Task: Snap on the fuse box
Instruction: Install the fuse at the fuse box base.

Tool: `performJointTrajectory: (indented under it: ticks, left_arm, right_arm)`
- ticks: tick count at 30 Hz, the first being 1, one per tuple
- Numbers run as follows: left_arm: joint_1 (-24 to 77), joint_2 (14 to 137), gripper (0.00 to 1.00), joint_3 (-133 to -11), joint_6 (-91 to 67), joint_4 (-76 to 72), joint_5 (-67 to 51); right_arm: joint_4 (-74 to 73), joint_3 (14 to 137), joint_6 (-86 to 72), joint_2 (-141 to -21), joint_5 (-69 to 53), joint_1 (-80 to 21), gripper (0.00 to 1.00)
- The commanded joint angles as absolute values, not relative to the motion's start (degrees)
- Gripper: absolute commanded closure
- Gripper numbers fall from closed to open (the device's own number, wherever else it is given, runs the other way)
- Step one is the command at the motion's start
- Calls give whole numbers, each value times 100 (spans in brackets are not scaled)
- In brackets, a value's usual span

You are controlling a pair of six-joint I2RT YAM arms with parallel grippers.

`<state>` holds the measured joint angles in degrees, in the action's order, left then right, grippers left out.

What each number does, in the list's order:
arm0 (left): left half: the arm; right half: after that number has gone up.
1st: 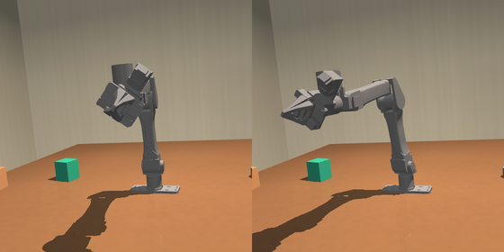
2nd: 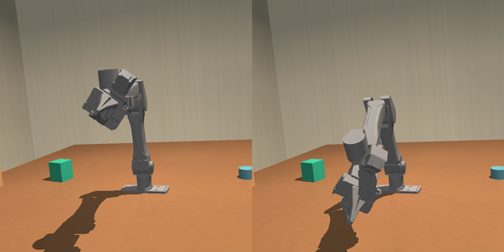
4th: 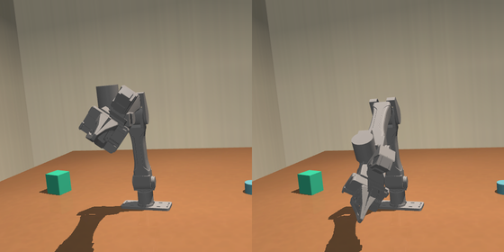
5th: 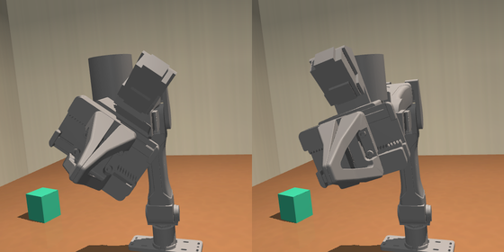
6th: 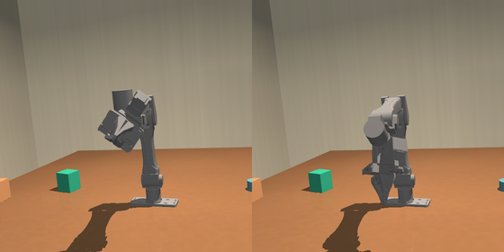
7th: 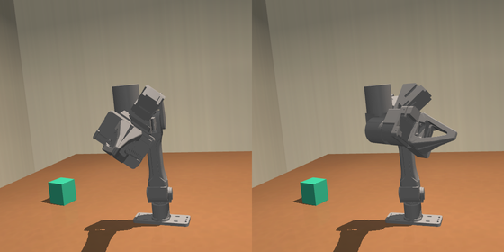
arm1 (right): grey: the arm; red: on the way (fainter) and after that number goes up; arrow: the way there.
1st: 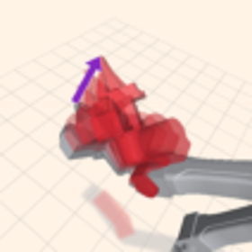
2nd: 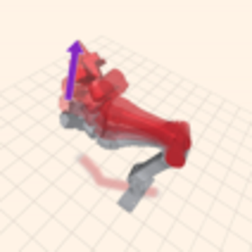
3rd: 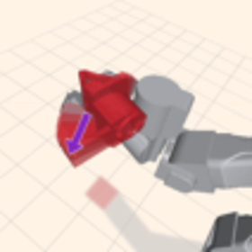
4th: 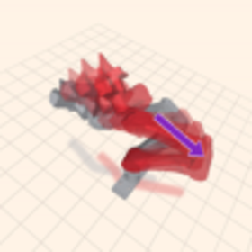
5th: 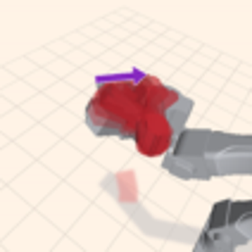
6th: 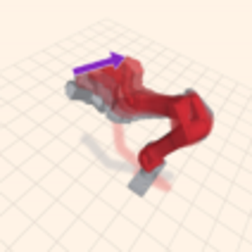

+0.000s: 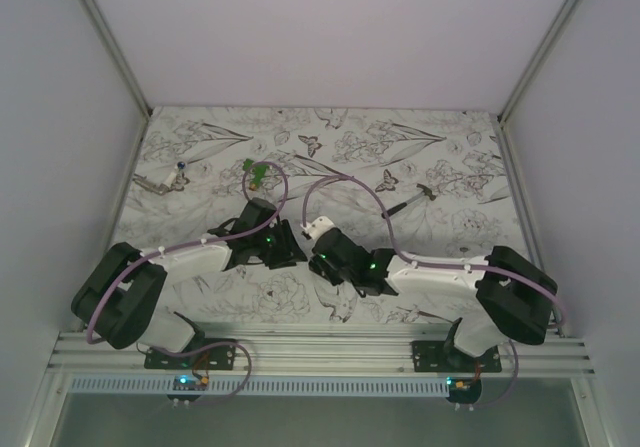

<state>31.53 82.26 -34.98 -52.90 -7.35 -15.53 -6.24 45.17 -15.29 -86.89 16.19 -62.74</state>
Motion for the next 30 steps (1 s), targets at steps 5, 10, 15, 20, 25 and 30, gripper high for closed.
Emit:
performJointTrajectory:
  ticks: [5, 10, 15, 20, 25, 30]
  left_arm:
    - [3231, 8230, 58, -3606, -5290, -720, -1744]
    - [3396, 8202, 57, -3625, -5309, -717, -1800]
    - [3639, 8331, 57, -3688, -5392, -721, -1687]
    - [3705, 8581, 61, -3839, -5414, -721, -1490]
    - [3709, 8764, 69, -3912, -5414, -722, -1313]
    - [3709, 8816, 76, -3896, -5405, -691, -1221]
  right_arm:
    - [-65, 4262, -1410, -8588, 1588, -6181, 88]
    - [25, 4237, -1407, -8520, 1536, -6162, 87]
    - [77, 4186, -1418, -8480, 1465, -6109, 87]
    - [122, 4152, -1416, -8516, 1396, -6093, 86]
    - [174, 4026, -1421, -8422, 1374, -6065, 87]
    - [257, 3889, -1391, -8328, 1326, -6034, 86]
